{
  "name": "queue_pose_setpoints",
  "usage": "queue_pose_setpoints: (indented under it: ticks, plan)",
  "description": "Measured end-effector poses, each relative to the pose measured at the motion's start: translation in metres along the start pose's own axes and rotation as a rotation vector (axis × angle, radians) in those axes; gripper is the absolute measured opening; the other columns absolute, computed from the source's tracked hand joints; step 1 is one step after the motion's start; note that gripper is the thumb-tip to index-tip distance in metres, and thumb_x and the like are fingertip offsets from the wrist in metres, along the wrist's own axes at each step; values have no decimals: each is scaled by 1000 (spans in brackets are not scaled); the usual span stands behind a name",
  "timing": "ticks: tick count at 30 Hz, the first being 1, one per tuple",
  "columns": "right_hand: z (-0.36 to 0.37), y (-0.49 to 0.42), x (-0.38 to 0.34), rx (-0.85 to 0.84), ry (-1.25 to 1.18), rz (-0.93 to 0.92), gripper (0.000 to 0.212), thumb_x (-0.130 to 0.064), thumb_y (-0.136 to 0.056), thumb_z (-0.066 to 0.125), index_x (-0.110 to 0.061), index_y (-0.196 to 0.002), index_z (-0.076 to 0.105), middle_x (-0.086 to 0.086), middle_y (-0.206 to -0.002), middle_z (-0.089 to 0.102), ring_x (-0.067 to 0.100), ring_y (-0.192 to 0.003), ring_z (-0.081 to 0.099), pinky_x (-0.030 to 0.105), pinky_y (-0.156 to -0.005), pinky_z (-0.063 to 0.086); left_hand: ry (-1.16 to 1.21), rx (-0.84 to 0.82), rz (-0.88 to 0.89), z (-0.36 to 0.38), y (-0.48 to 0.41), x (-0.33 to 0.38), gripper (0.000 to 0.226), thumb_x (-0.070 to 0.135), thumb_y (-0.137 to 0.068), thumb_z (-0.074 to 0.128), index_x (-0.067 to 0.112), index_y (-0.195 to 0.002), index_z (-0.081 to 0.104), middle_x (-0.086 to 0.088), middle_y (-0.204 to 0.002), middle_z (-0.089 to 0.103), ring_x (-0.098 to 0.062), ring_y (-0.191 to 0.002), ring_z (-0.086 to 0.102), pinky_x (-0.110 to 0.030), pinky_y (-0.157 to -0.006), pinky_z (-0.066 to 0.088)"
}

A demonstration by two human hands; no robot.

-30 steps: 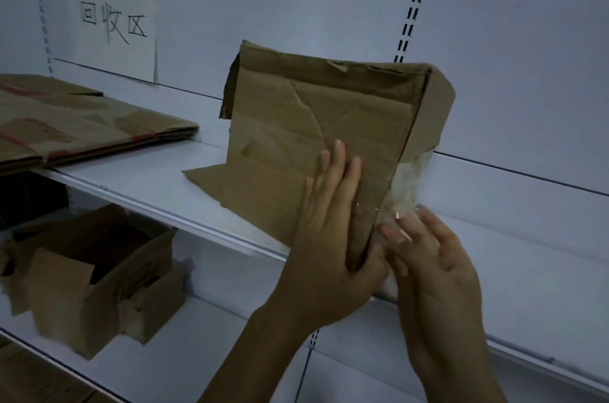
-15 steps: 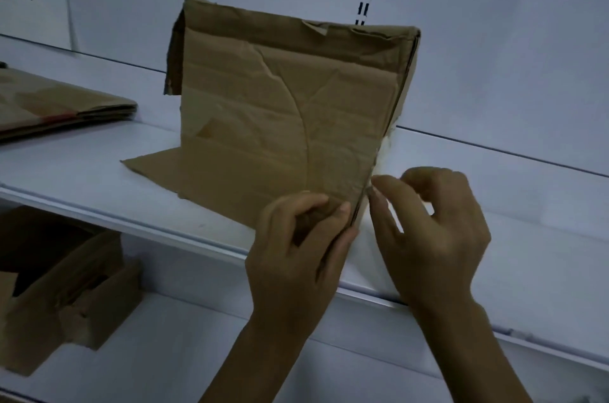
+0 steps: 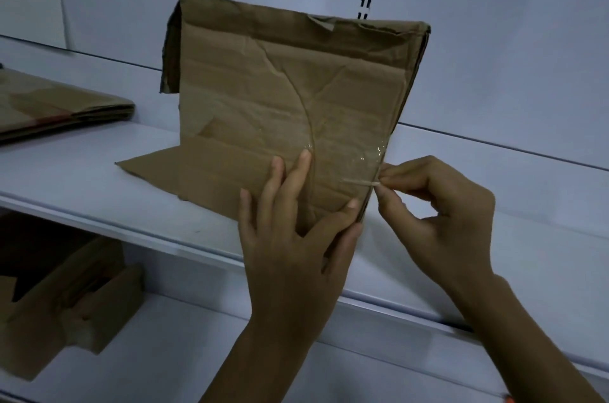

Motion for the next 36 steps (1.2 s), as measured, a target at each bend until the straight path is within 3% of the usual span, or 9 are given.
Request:
queue_pose_setpoints:
  ticks: [3,7,10,15,20,24,28,32,36]
  plan:
    - [-1,3,2,-4,-55,42,4,-9,-83,62,-6,-82,65,4,-81,66,4,-87,64,16,-76,52,-5,2,74,1,4,3,18,34,-90,59,34,-108,60,-4,-140,47,-31,-135,39,-59,-104,35]
    - [2,9,-21,-13,206,-179,12,-16,-85,63,-9,-94,62,12,-90,67,18,-86,60,25,-70,49,68,74,134,0,10,5,21,20,-92,57,13,-103,73,-5,-115,67,-21,-114,60,-45,-86,53]
    - [11,7,-32,-24,446,-301,19,-23,-88,68,-10,-103,66,16,-94,68,25,-89,56,32,-70,43,76,99,131,-3,11,4,32,24,-97,48,7,-95,75,-5,-100,73,-17,-102,67,-33,-87,55]
    - [21,-4,-37,-80,675,-457,3,-7,-83,71,-9,-83,73,12,-92,69,26,-90,52,35,-70,35,96,56,103,-2,11,1,44,30,-100,39,7,-94,76,-4,-99,73,-14,-95,69,-29,-89,54]
    - [39,-16,-23,-246,892,-518,6,-5,-85,64,-5,-79,61,13,-86,60,30,-78,53,36,-73,33,203,-2,-6,-8,1,-6,27,26,-90,53,11,-103,72,-4,-113,67,-13,-102,62,-15,-89,48]
    - [37,-22,-11,-341,772,-393,10,-9,-90,56,-4,-82,54,15,-83,52,29,-74,42,35,-69,27,43,-2,-265,-26,-28,-47,65,40,-78,68,29,-136,42,-5,-139,40,-20,-122,39,-37,-95,40]
    - [30,-35,-7,-398,548,-278,20,-15,-95,46,-4,-81,55,12,-80,51,25,-70,42,33,-66,30,336,-182,-670,-14,-36,-111,122,50,-63,82,25,-152,2,-2,-157,16,-13,-139,22,-40,-108,27]
    - [25,-36,-4,-381,498,-235,18,-25,-88,51,-8,-84,55,5,-79,52,23,-69,45,35,-65,34,271,-244,-693,-13,-27,-109,119,66,-55,69,29,-150,8,3,-150,33,-21,-133,37,-43,-101,37]
    - [22,-29,-5,-332,622,-336,45,-57,-86,57,-12,-85,53,5,-81,52,22,-71,44,32,-67,29,177,-244,-684,-18,-24,-95,109,57,-65,76,27,-149,14,2,-146,40,-25,-130,42,-42,-97,38]
Point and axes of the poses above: each hand's wrist, its own y-axis away from the middle knuckle, its own z-axis out of the palm, x = y × z, the point moved 8 cm from there along -y, towards the middle knuckle
